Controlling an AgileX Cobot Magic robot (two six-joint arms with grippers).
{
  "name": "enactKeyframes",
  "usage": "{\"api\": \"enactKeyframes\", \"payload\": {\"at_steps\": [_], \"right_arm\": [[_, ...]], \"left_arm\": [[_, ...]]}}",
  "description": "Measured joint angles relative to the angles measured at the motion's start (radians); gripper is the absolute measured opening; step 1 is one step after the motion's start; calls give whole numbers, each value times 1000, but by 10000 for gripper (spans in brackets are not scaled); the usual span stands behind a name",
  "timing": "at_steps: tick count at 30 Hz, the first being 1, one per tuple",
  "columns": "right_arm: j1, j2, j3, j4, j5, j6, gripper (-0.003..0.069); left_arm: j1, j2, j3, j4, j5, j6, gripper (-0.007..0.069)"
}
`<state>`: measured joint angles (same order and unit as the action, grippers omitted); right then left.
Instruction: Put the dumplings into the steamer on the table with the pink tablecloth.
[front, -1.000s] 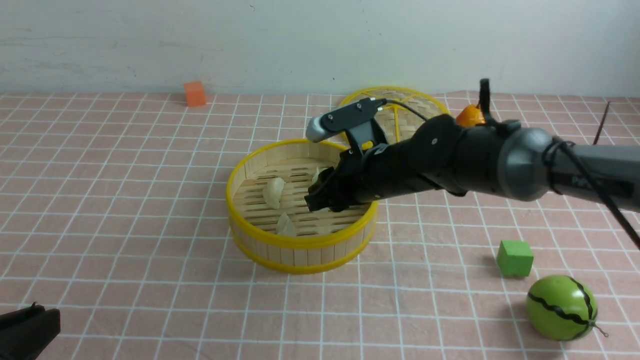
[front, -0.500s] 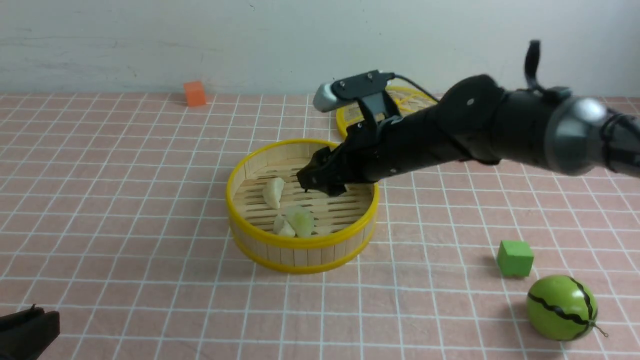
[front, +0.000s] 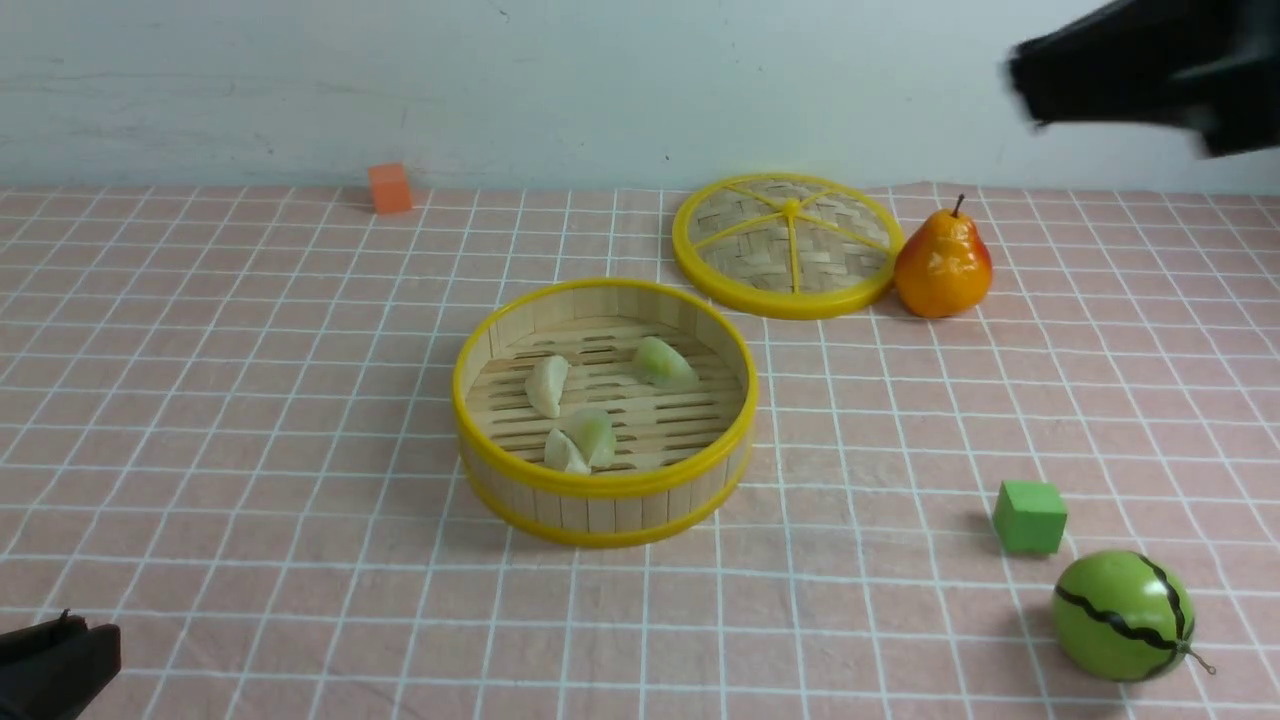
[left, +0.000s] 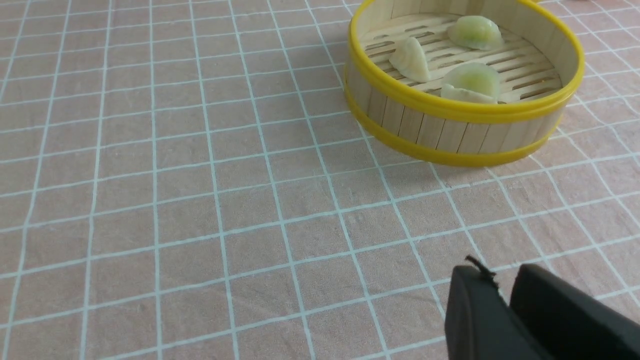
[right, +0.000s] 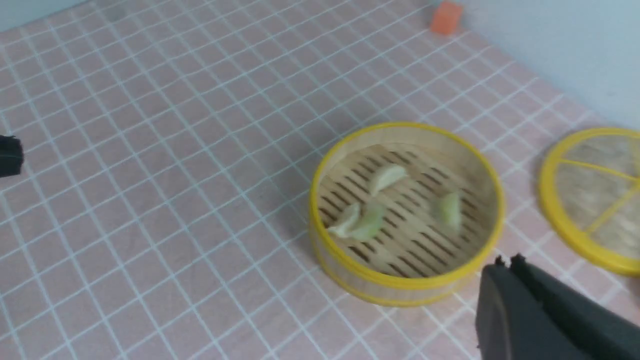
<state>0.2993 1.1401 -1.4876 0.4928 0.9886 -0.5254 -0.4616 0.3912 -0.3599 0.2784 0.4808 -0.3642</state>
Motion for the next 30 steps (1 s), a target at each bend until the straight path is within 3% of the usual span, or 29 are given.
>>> {"api": "enactKeyframes", "payload": {"at_steps": [5, 10, 14, 15, 16, 20, 25, 30], "right_arm": [[-51, -339, 246, -240, -44, 170, -18], [-57, -616, 669, -312, -204, 285, -18], [-57, -773, 1003, -214, -469, 332, -18], [-57, -779, 1018, -214, -469, 332, -18], [-57, -826, 1127, -144, -586, 335, -18], [-57, -892, 1313, -2, -792, 335, -15], [-57, -901, 1442, 54, -854, 336, -13], [-57, -901, 1512, 18, -862, 333, -10]], "left_arm": [[0, 0, 0, 0, 3, 0, 114], [0, 0, 0, 0, 3, 0, 122], [0, 0, 0, 0, 3, 0, 124], [0, 0, 0, 0, 3, 0, 125], [0, 0, 0, 0, 3, 0, 127], [0, 0, 0, 0, 3, 0, 130], [0, 0, 0, 0, 3, 0, 135], [0, 0, 0, 0, 3, 0, 143]]}}
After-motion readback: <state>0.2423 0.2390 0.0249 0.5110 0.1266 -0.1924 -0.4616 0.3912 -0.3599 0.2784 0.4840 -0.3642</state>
